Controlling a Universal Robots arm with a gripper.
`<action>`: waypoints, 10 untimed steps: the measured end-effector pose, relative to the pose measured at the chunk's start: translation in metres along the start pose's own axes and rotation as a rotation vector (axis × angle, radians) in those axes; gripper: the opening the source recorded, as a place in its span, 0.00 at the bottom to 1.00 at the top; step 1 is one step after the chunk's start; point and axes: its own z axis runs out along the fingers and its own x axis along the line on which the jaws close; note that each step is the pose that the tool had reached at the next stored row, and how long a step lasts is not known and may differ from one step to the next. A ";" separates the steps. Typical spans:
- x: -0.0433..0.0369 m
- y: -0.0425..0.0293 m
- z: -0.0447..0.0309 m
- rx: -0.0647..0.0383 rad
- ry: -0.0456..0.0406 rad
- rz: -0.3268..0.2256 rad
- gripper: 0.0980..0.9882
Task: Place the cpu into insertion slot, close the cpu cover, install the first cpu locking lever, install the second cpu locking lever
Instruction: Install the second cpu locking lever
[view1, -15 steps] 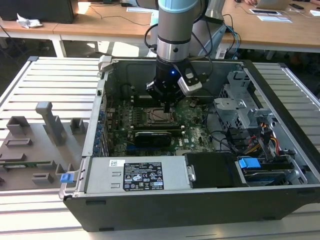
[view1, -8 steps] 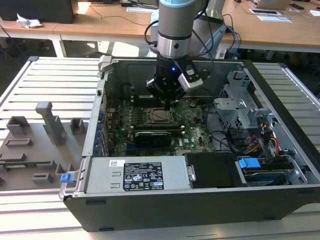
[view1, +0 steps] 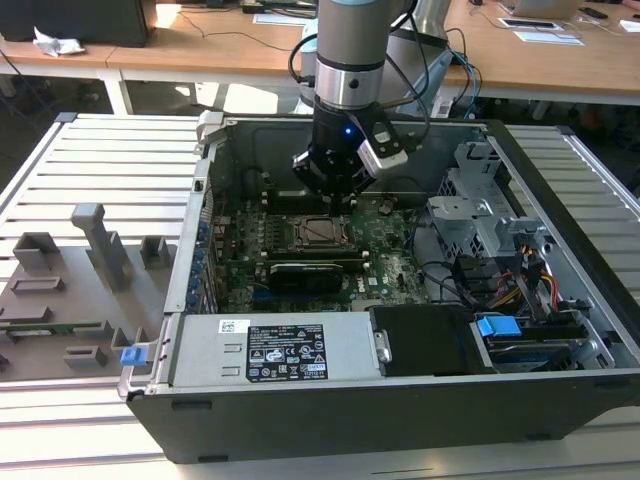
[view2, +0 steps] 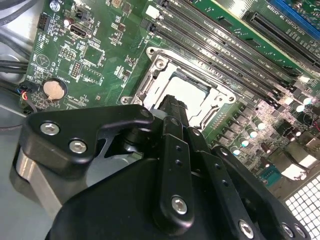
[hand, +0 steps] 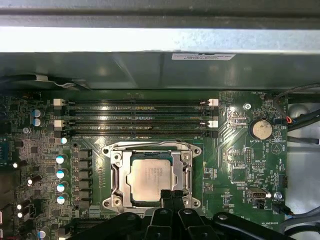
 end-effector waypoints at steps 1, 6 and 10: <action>0.0000 0.0000 -0.0005 0.000 0.0000 0.000 0.01; 0.0000 -0.0008 -0.0005 0.000 0.0000 0.000 0.01; 0.0000 -0.0028 -0.0004 0.000 0.0001 0.000 0.01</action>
